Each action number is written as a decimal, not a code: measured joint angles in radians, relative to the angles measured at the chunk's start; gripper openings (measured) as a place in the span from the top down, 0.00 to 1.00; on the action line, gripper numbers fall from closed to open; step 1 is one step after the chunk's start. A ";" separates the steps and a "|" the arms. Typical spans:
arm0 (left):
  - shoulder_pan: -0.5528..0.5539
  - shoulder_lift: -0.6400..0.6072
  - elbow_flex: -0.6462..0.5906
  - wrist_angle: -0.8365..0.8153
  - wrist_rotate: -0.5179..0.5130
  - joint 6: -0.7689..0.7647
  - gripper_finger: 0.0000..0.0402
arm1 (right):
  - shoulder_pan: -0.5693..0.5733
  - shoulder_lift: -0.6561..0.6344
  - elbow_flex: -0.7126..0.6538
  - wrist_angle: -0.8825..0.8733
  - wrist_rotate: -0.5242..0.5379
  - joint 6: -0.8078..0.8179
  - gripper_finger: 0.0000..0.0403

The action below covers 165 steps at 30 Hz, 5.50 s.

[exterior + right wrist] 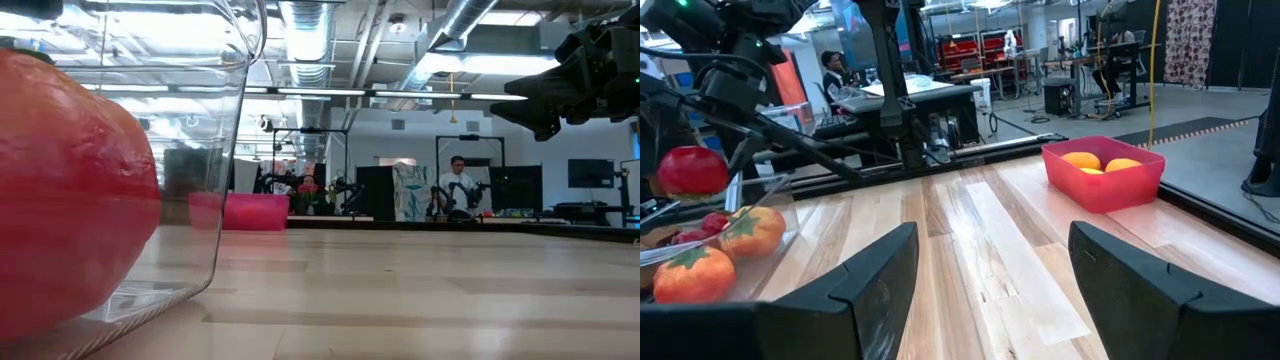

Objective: Sort produce into baskets
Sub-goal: Put the red tomato into the transparent bin, then return to Home Position

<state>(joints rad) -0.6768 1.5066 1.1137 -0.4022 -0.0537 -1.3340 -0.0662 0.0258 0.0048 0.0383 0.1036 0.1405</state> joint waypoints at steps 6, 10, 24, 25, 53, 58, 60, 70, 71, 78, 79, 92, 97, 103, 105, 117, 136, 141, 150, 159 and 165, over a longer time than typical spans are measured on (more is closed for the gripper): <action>-0.014 0.037 0.000 0.019 -0.010 -0.008 0.28 | 0.000 0.000 0.000 0.000 0.000 0.000 0.29; -0.029 0.062 0.000 0.023 -0.011 -0.006 0.28 | 0.000 0.000 0.000 0.000 0.000 -0.001 0.29; -0.031 0.062 0.000 -0.013 -0.056 0.008 0.09 | 0.000 0.000 0.000 0.000 0.000 0.000 0.29; -0.031 0.062 0.000 -0.013 -0.056 0.008 0.07 | 0.000 0.000 0.000 0.000 0.000 0.000 0.29; 0.146 -0.216 0.000 -0.291 -0.119 0.544 0.01 | 0.000 0.000 0.000 0.000 -0.001 0.000 0.29; 0.266 -0.385 -0.001 -0.392 -0.339 0.778 0.02 | 0.000 0.000 0.000 0.000 -0.001 0.000 0.29; 0.306 -0.456 -0.001 -0.390 -0.433 0.864 0.04 | 0.000 0.000 0.000 0.000 -0.001 0.000 0.29; 0.503 -0.818 -0.266 -0.129 -0.364 1.176 0.27 | 0.000 0.000 0.000 0.000 -0.001 0.000 0.29; 0.524 -0.857 -0.306 -0.092 -0.338 1.201 0.30 | 0.000 0.000 0.000 0.000 -0.001 0.000 0.29; 0.622 -1.120 -0.558 0.079 -0.151 1.243 0.55 | 0.000 0.000 0.000 0.000 -0.001 0.000 0.29; 0.626 -1.154 -0.587 0.093 -0.140 1.236 0.59 | 0.000 0.000 0.000 0.000 -0.001 0.000 0.29; 0.632 -1.439 -0.821 0.131 -0.178 1.225 0.99 | 0.000 0.000 0.000 0.000 -0.001 0.000 0.29; 0.632 -1.508 -0.863 0.133 -0.164 1.270 1.00 | 0.000 0.000 0.000 0.000 -0.001 0.000 0.29; 0.632 -1.505 -0.893 0.198 -0.147 1.341 1.00 | 0.000 0.000 0.000 0.000 -0.001 0.000 0.29; 0.632 -1.505 -0.905 0.216 -0.129 1.352 1.00 | 0.000 0.000 0.000 0.000 -0.001 0.000 0.29; 0.632 -1.503 -1.035 0.454 -0.095 1.401 1.00 | 0.000 0.000 0.000 0.000 0.000 0.000 0.29; 0.632 -1.503 -1.104 0.588 -0.031 1.516 1.00 | 0.000 0.000 0.000 0.000 0.000 0.000 0.29; 0.633 -1.503 -1.104 0.528 -0.071 1.533 1.00 | 0.000 0.000 0.000 0.000 0.000 0.000 0.29; 0.633 -1.503 -1.105 0.513 -0.085 1.588 1.00 | 0.000 0.000 0.000 0.000 0.000 0.000 0.29; 0.638 -1.503 -1.106 0.454 -0.117 1.604 1.00 | 0.000 0.000 0.000 0.000 0.000 0.000 0.29; 0.676 -1.502 -1.106 0.453 -0.085 1.601 1.00 | 0.000 0.000 0.000 0.000 0.000 0.000 0.29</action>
<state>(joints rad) -0.0004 0.0044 0.0074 0.0509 -0.1387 0.2666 -0.0658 0.0260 0.0050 0.0380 0.1040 0.1402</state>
